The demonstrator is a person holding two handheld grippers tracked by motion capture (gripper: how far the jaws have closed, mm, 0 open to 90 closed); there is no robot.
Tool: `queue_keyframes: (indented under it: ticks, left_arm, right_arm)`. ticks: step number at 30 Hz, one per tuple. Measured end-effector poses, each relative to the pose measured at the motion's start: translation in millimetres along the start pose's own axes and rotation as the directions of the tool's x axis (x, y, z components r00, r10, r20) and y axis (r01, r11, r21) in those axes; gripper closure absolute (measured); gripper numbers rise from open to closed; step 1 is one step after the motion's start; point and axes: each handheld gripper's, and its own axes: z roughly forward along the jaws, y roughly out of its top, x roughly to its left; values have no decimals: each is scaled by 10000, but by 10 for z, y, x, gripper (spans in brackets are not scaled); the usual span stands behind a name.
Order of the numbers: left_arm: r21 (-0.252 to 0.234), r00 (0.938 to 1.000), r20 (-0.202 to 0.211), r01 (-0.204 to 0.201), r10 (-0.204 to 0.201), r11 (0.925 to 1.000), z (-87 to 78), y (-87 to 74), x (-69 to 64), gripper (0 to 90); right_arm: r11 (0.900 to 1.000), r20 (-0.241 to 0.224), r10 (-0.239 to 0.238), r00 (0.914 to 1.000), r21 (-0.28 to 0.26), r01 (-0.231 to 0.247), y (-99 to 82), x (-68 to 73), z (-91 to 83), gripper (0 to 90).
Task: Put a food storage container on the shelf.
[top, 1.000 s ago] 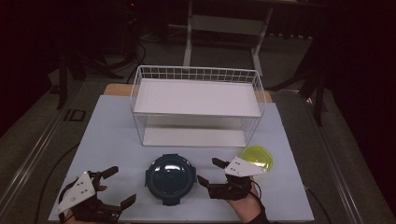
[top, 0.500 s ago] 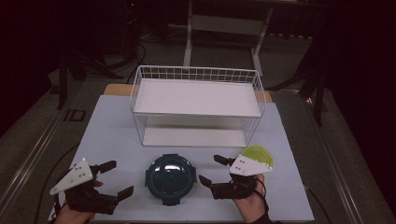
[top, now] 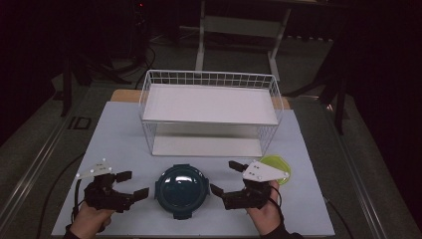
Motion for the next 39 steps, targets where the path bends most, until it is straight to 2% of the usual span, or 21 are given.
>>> queue_keyframes:
  ticks: [1, 3, 6, 9, 10, 12, 13, 15, 17, 19, 20, 22, 27, 28, 29, 31, 34, 38, 39]
  left_arm:
    - [145, 9997, 23, 228, -229, 9996, 37, -4, 28, 0]
    - [442, 9976, 114, 683, -689, 9967, 112, -14, 73, 0]
    - [735, 9931, 108, 1153, -1164, 9906, 217, -42, 106, 1]
    - [1204, 9828, 184, 1801, -1835, 9763, 310, -67, 152, 21]
    - [1355, 9772, 124, 2085, -2121, 9686, 340, -75, 170, 33]
    - [1575, 9606, 183, 2711, -2773, 9496, 389, -92, 212, 59]
    - [1653, 9522, 89, 2998, -3054, 9396, 408, -98, 233, 79]
    - [1811, 9400, 101, 3337, -3410, 9251, 445, -111, 272, 111]
    - [1975, 9339, -14, 3506, -3574, 9155, 467, -118, 292, 148]
    - [2120, 9199, 71, 3819, -3922, 8996, 489, -135, 323, 175]
    - [2161, 9153, 0, 3933, -4029, 8936, 498, -142, 334, 194]
    - [2302, 9005, 113, 4208, -4348, 8775, 519, -159, 361, 231]
    - [2511, 8781, 379, 4536, -4770, 8551, 555, -177, 398, 346]
    - [2513, 8711, 381, 4659, -4896, 8484, 564, -181, 404, 367]
    - [2554, 8677, 462, 4688, -4950, 8456, 571, -187, 414, 391]
    - [2602, 8566, 655, 4804, -5117, 8376, 578, -195, 428, 420]
    - [2720, 8524, 871, 4775, -5156, 8354, 588, -192, 423, 468]
    - [2861, 8371, 1056, 4913, -5367, 8227, 603, -196, 425, 501]
    - [2885, 8352, 1078, 4929, -5393, 8209, 605, -197, 429, 503]
  right_arm:
    - [9999, 144, 145, 9998, 38, -145, -6, 4, 17, 98]
    - [9992, -45, 367, 9993, 166, -366, -25, -3, 44, 98]
    - [9988, -59, 420, 9991, 240, -419, -64, 5, 75, 98]
    - [9981, -158, 526, 9985, 331, -521, -92, 2, 93, 99]
    - [9977, -216, 569, 9981, 373, -560, -99, 0, 96, 100]
    - [9972, -241, 628, 9977, 429, -618, -118, -1, 109, 102]
    - [9966, -313, 696, 9971, 457, -681, -130, -5, 120, 112]
    - [9950, -382, 854, 9956, 556, -832, -159, -17, 145, 115]
    - [9932, -455, 994, 9940, 661, -963, -190, -33, 172, 127]
    - [9908, -482, 1143, 9923, 788, -1103, -216, -45, 193, 132]
    - [9902, -472, 1160, 9921, 837, -1118, -226, -49, 203, 133]
    - [9889, -498, 1205, 9915, 932, -1155, -238, -55, 217, 138]
    - [9867, -529, 1344, 9895, 992, -1287, -239, -64, 221, 154]
    - [9862, -566, 1367, 9890, 1022, -1304, -240, -68, 221, 158]
    - [9859, -537, 1379, 9890, 1025, -1319, -243, -72, 220, 158]
    - [9843, -545, 1452, 9879, 1088, -1387, -249, -76, 221, 165]
    - [9834, -514, 1477, 9877, 1141, -1411, -255, -81, 211, 175]
    - [9822, -501, 1550, 9866, 1154, -1484, -260, -93, 202, 189]
    - [9816, -524, 1571, 9862, 1179, -1501, -259, -97, 201, 198]
